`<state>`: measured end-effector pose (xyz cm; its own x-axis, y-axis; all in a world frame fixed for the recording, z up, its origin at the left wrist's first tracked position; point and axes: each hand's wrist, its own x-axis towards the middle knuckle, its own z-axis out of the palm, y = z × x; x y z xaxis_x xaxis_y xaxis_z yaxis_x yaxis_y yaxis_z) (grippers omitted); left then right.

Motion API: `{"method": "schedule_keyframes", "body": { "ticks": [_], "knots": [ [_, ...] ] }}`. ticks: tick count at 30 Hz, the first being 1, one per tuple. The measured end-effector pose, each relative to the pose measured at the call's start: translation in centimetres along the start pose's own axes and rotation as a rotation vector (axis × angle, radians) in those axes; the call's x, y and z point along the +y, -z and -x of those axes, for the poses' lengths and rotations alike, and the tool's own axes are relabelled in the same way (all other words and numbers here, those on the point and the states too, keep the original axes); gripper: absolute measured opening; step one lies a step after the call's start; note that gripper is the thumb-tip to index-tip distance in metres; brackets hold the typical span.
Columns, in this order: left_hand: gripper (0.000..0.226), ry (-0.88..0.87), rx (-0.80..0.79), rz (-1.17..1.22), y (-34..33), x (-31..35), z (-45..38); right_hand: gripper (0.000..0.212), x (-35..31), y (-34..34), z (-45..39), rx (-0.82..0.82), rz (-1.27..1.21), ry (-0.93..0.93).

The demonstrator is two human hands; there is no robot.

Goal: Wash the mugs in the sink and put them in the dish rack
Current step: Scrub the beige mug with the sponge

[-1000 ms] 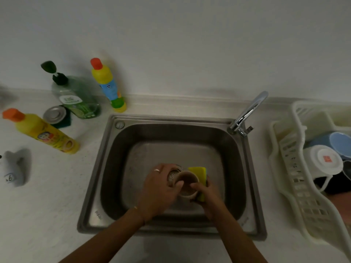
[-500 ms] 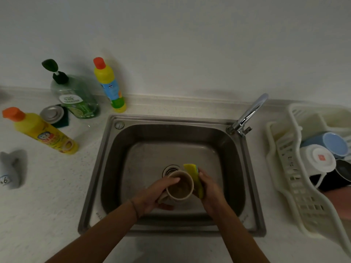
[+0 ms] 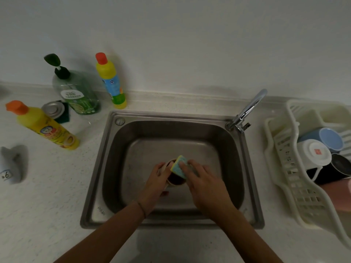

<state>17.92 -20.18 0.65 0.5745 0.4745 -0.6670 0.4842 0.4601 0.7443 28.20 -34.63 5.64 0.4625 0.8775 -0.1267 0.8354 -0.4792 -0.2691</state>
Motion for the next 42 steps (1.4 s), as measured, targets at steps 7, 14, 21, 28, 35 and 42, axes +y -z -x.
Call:
{"method": "schedule_keyframes", "body": {
  "ticks": [7, 14, 21, 28, 35, 42],
  "knots": [
    [0.068, -0.07, 0.041, -0.007, 0.8, -0.4, 0.1, 0.055, -2.2, -0.3, 0.0, -0.082, 0.129, 0.108],
    [0.06, -0.165, 0.149, -0.102, 1.0, -0.9, -0.4, 0.058, -2.8, -0.5, -1.2, -0.204, 0.119, 0.164],
    [0.091, -0.228, 0.182, -0.143, 1.4, -1.0, -0.7, 0.033, -4.6, -1.2, -1.6, -0.267, -0.602, -0.136],
    [0.074, -0.294, 0.107, -0.226, 1.9, -0.4, -0.4, 0.06, -4.0, -2.7, -0.4, -0.117, 0.06, 0.062],
    [0.075, -0.254, 0.135, -0.215, 2.2, 0.0, -0.4, 0.064, -4.1, -3.7, -0.3, -0.014, -0.051, 0.11],
    [0.063, -0.266, 0.132, -0.281, 2.3, -0.3, -1.0, 0.062, -3.6, -2.9, -1.0, -0.157, -0.245, 0.126]
  ]
}}
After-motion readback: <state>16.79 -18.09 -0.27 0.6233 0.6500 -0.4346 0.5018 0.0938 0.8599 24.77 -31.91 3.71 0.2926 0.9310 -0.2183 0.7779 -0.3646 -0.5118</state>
